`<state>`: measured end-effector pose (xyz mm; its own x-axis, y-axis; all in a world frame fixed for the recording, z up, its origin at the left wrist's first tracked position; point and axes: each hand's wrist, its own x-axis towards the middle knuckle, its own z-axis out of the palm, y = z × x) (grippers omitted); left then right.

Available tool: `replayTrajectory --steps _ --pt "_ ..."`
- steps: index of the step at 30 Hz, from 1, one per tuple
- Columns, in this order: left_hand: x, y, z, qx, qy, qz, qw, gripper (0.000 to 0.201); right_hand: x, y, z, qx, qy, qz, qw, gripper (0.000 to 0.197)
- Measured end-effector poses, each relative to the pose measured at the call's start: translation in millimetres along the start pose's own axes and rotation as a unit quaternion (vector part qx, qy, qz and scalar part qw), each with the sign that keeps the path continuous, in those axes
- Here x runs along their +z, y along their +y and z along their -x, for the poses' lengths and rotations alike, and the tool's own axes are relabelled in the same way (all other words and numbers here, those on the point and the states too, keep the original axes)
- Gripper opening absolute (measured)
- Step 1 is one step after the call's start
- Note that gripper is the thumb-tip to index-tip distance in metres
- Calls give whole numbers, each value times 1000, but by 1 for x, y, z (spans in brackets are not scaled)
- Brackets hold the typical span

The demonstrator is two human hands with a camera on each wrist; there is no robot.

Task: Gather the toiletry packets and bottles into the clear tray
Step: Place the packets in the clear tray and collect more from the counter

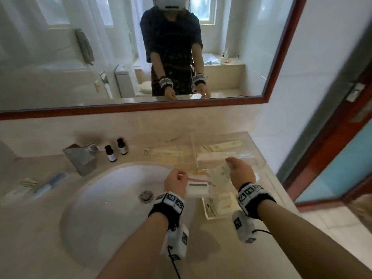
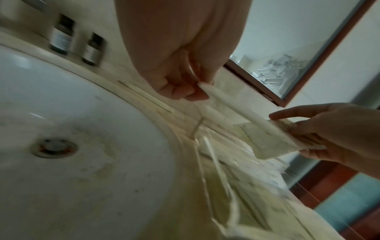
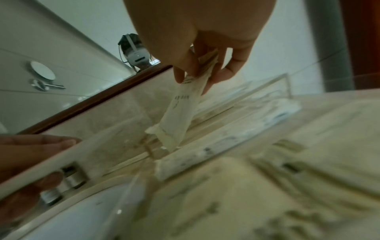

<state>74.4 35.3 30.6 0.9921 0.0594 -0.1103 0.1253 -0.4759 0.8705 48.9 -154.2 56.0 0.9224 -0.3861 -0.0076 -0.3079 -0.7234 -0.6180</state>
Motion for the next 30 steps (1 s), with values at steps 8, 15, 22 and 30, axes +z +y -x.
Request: replayTrajectory --steps 8,15,22,30 --pt "67 7 22 4 -28 -75 997 11 -29 67 1 88 -57 103 989 60" --pt "75 -9 36 89 -52 -325 940 21 -21 77 10 117 -73 301 944 31" --pt "85 2 36 241 -113 -352 897 36 0 75 0 -43 -116 284 951 43" --pt "113 9 35 198 -237 -361 880 44 2 85 2 -35 -173 265 948 35"
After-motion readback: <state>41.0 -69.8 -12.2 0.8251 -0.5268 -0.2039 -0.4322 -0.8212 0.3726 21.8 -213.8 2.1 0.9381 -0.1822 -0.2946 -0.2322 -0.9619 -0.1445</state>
